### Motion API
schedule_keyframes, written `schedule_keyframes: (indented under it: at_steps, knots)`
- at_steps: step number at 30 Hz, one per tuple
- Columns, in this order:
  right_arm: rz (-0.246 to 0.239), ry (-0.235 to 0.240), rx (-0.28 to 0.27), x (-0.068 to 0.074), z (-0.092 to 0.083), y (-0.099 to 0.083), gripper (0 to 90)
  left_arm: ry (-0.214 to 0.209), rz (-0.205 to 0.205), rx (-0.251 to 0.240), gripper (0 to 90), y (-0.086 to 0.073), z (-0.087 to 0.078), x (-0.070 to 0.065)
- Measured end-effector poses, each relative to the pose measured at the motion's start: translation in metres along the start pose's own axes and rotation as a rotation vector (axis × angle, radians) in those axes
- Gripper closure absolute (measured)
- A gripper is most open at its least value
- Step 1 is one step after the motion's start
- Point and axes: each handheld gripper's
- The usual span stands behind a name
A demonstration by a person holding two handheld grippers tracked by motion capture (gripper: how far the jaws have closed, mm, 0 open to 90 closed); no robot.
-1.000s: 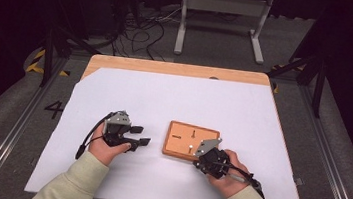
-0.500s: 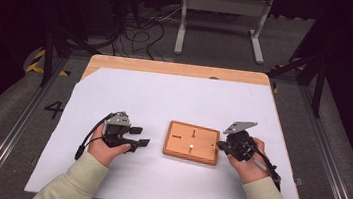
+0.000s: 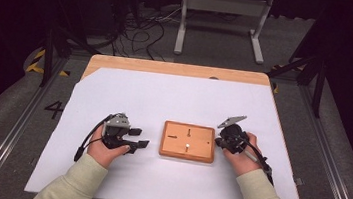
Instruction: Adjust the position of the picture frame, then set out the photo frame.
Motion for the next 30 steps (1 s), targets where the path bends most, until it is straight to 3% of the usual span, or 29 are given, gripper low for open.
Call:
schedule_keyframes:
  at_steps: [2, 5, 8, 11, 13, 14, 15, 19, 24, 30]
  knots:
    - [-0.014, -0.013, -0.005, 0.002, 0.001, 0.003, 90.0, -0.002, -0.002, -0.005, 42.6, 0.0, 0.0, 0.001]
    - [-0.01, 0.015, -0.022, 0.001, 0.002, 0.002, 90.0, -0.001, -0.004, -0.005, 42.1, 0.0, 0.0, 0.001]
    - [-0.014, 0.008, -0.039, -0.001, -0.001, 0.0, 90.0, 0.002, 0.009, -0.017, 41.3, 0.001, -0.002, 0.0]
    - [-0.021, 0.019, -0.105, -0.006, -0.016, -0.007, 90.0, 0.003, 0.017, -0.023, 38.1, 0.003, -0.006, -0.003]
    - [-0.043, 0.022, -0.178, -0.009, -0.028, -0.012, 85.4, 0.012, 0.032, -0.033, 37.0, 0.006, -0.011, -0.005]
    - [-0.043, 0.022, -0.178, -0.009, -0.028, -0.012, 85.4, 0.012, 0.032, -0.033, 36.5, 0.006, -0.011, -0.005]
    - [-0.05, 0.053, -0.243, -0.014, -0.04, -0.016, 83.1, 0.014, 0.045, -0.034, 35.8, 0.009, -0.014, -0.008]
    - [-0.07, 0.094, -0.354, -0.021, -0.056, -0.023, 73.5, 0.009, 0.057, -0.036, 34.9, 0.013, -0.017, -0.013]
    - [-0.052, 0.113, -0.397, -0.029, -0.06, -0.031, 65.4, 0.002, 0.066, -0.035, 34.9, 0.016, -0.016, -0.015]
    - [-0.049, 0.139, -0.435, -0.032, -0.064, -0.035, 61.6, -0.031, 0.054, -0.078, 32.3, 0.024, -0.017, -0.017]
Point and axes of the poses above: each handheld gripper's, and its own axes: z roughly forward along the jaws, y roughly out of its top, x roughly to its left, and after that the axes turned 12 degrees about x, right-handed
